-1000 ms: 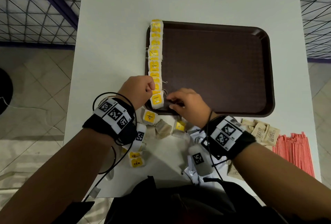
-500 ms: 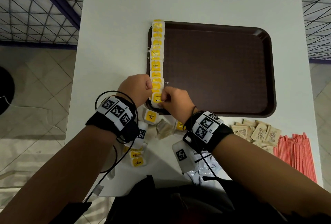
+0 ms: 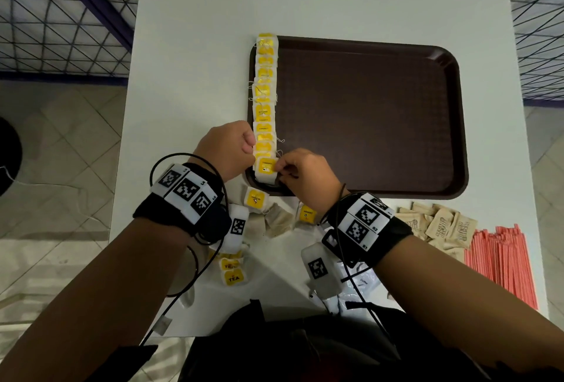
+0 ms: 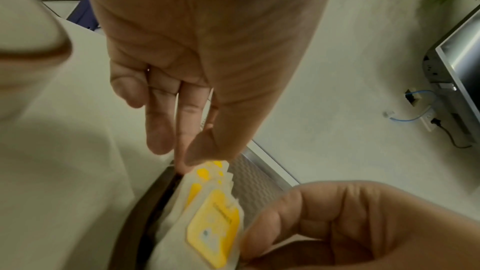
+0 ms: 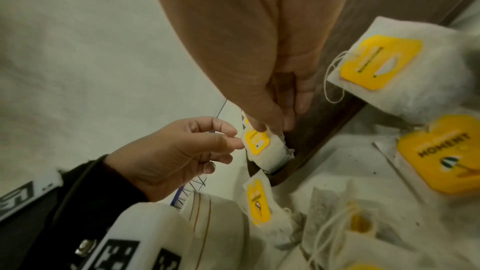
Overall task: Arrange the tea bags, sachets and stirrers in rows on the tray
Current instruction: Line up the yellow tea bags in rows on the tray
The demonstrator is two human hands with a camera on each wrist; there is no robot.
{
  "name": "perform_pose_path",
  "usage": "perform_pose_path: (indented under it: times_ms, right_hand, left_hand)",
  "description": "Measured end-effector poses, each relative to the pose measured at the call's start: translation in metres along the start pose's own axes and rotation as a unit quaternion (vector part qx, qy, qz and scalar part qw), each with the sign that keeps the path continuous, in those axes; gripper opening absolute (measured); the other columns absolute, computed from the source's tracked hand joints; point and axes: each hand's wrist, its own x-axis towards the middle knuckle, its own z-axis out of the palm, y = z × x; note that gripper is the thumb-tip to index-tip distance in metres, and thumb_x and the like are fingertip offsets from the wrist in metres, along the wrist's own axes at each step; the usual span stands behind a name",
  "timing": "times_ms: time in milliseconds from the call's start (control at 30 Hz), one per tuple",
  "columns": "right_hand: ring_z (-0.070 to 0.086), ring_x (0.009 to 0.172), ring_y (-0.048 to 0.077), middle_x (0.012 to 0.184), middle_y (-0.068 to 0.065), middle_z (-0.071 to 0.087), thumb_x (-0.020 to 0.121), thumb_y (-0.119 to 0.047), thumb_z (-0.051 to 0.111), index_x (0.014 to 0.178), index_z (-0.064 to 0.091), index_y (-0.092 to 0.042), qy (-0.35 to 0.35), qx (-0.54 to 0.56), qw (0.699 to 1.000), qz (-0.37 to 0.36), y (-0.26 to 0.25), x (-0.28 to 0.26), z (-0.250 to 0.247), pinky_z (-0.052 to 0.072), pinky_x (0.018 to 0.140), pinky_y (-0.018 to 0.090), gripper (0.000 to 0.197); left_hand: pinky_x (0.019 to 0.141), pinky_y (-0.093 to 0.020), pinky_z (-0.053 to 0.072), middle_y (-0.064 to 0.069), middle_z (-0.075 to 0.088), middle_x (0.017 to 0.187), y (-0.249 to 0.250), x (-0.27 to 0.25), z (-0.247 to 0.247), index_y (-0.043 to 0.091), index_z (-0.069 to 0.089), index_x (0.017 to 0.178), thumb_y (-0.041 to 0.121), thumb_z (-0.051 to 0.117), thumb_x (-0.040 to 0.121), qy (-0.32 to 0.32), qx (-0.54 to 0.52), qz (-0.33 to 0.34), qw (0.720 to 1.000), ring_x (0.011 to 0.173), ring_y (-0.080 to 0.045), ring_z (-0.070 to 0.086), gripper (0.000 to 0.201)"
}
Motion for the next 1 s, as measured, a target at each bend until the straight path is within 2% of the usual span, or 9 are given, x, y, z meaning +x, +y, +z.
perform_pose_path:
  times_ms: [133,267,467,567,700,767,833,900,1000]
  right_hand:
    - [0.061,0.097,0.029,0.106,0.016,0.064,0.079,0.011,0.053,0.101,0.069,-0.002,-0.006,-0.009,1.0,-0.024,-0.006,0.001,0.0,0.047,0.089,0.032,0.03]
    - [0.059,0.09,0.029,0.106,0.018,0.055,0.078,0.015,0.05,0.101,0.069,-0.002,0.023,-0.002,1.0,-0.018,-0.005,0.001,0.002,0.048,0.081,0.028,0.034]
    - [0.061,0.092,0.032,0.101,0.019,0.064,0.075,0.016,0.048,0.104,0.068,-0.001,-0.018,0.001,0.999,-0.041,-0.008,-0.001,-0.001,0.048,0.085,0.042,0.039]
    - [0.061,0.096,0.026,0.105,0.014,0.064,0.077,0.011,0.052,0.105,0.068,-0.005,-0.018,-0.009,0.999,-0.03,-0.006,-0.003,-0.01,0.046,0.09,0.028,0.036]
    - [0.056,0.078,0.015,0.095,0.011,0.066,0.075,0.008,0.056,0.1,0.07,-0.008,0.027,-0.028,0.999,-0.017,0.007,-0.013,-0.044,0.036,0.076,0.012,0.033]
    - [0.058,0.08,0.017,0.095,0.008,0.065,0.079,0.002,0.059,0.1,0.07,-0.011,0.009,-0.064,0.998,0.016,0.021,-0.021,-0.061,0.037,0.076,0.013,0.028]
    - [0.06,0.09,0.019,0.095,0.001,0.062,0.081,-0.011,0.064,0.103,0.07,-0.018,-0.04,-0.123,0.99,0.057,0.035,-0.031,-0.07,0.044,0.086,0.025,0.023]
    - [0.057,0.1,0.02,0.096,-0.003,0.057,0.08,-0.026,0.069,0.11,0.066,-0.024,-0.077,-0.162,0.98,0.084,0.042,-0.041,-0.072,0.046,0.09,0.039,0.03]
    - [0.046,0.114,0.024,0.112,0.0,0.054,0.077,-0.042,0.069,0.121,0.058,-0.03,-0.098,-0.212,0.967,0.1,0.04,-0.048,-0.063,0.039,0.093,0.04,0.046]
  left_hand:
    - [0.079,-0.036,0.051,-0.004,0.07,0.079,0.0,0.002,0.001,0.017,0.062,0.08,0.006,0.065,0.075,-0.015,-0.001,-0.003,1.0,0.08,-0.024,0.063,0.012]
    - [0.077,-0.032,0.049,-0.003,0.068,0.078,-0.001,0.001,0.002,0.014,0.063,0.084,0.001,0.061,0.075,0.012,-0.002,-0.012,1.0,0.081,-0.023,0.062,0.016]
    - [0.068,-0.021,0.041,-0.004,0.069,0.083,-0.001,0.002,-0.002,0.013,0.064,0.086,0.0,0.063,0.075,0.006,-0.011,-0.003,1.0,0.076,-0.018,0.06,0.018]
    - [0.061,-0.011,0.037,-0.006,0.068,0.087,0.002,-0.001,-0.005,0.012,0.064,0.089,-0.001,0.061,0.076,-0.002,-0.019,0.019,1.0,0.066,-0.008,0.053,0.019]
    - [0.059,-0.001,0.036,0.0,0.066,0.087,0.01,-0.019,-0.009,0.016,0.065,0.091,0.004,0.061,0.081,0.019,-0.046,0.046,0.998,0.066,-0.002,0.054,0.016]
    - [0.06,-0.002,0.038,0.0,0.066,0.088,0.016,-0.034,-0.008,0.016,0.066,0.092,0.005,0.062,0.081,0.029,-0.051,0.054,0.997,0.07,-0.008,0.057,0.016]
    - [0.065,-0.004,0.037,-0.001,0.066,0.095,0.018,-0.052,-0.003,0.013,0.067,0.097,0.005,0.062,0.082,0.021,-0.031,0.054,0.998,0.082,-0.014,0.06,0.018]
    - [0.079,-0.014,0.036,-0.001,0.063,0.108,0.016,-0.066,0.007,0.015,0.066,0.107,0.009,0.064,0.083,0.004,0.034,0.056,0.998,0.098,-0.019,0.057,0.025]
    - [0.09,-0.032,0.04,-0.001,0.059,0.118,0.011,-0.074,0.02,0.023,0.061,0.117,0.02,0.067,0.082,-0.028,0.138,0.047,0.989,0.108,-0.024,0.049,0.036]
